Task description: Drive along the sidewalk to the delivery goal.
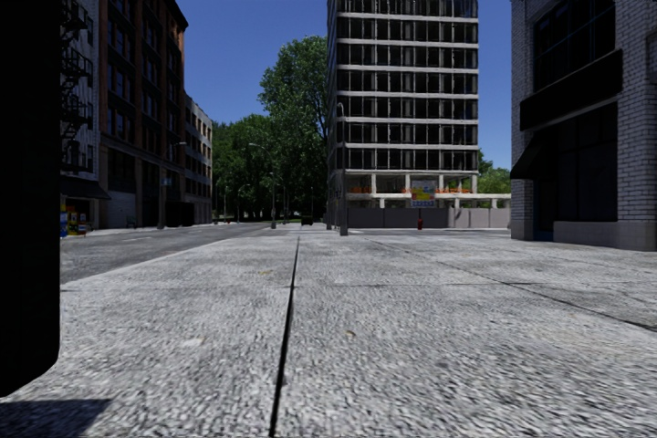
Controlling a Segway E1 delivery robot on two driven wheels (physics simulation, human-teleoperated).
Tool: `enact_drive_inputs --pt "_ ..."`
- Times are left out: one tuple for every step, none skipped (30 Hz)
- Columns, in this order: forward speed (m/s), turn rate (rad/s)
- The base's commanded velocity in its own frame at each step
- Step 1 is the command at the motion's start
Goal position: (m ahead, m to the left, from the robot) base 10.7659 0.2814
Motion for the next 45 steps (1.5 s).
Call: enact_drive_inputs --pt "2.00 0.00" --pt "2.00 0.00" --pt "2.00 0.00" --pt "2.00 0.00" --pt "2.00 0.00" --pt "2.00 0.00" --pt "2.00 0.00" --pt "2.00 0.00" --pt "2.00 0.00" --pt "2.00 0.00" --pt "2.00 0.00" --pt "2.00 0.00" --pt "2.00 0.00" --pt "2.00 0.03" --pt "2.00 0.12" --pt "2.00 0.22" --pt "2.00 0.22" --pt "2.00 0.26" --pt "2.00 0.27" --pt "2.00 0.27" --pt "2.00 0.27" --pt "2.00 0.27" --pt "2.00 0.27" --pt "2.00 0.27" --pt "2.00 0.27" --pt "2.00 0.21" --pt "2.00 0.02" --pt "2.00 0.00" --pt "2.00 0.00" --pt "2.00 0.00" --pt "2.00 0.00" --pt "2.00 0.00" --pt "2.00 0.00" --pt "2.00 0.00" --pt "2.00 0.00" --pt "2.00 0.00" --pt "2.00 0.00" --pt "2.00 0.00" --pt "2.00 0.00" --pt "2.00 0.00" --pt "2.00 0.00" --pt "2.00 0.00" --pt "2.00 0.00" --pt "2.00 0.00" --pt "2.00 0.00"
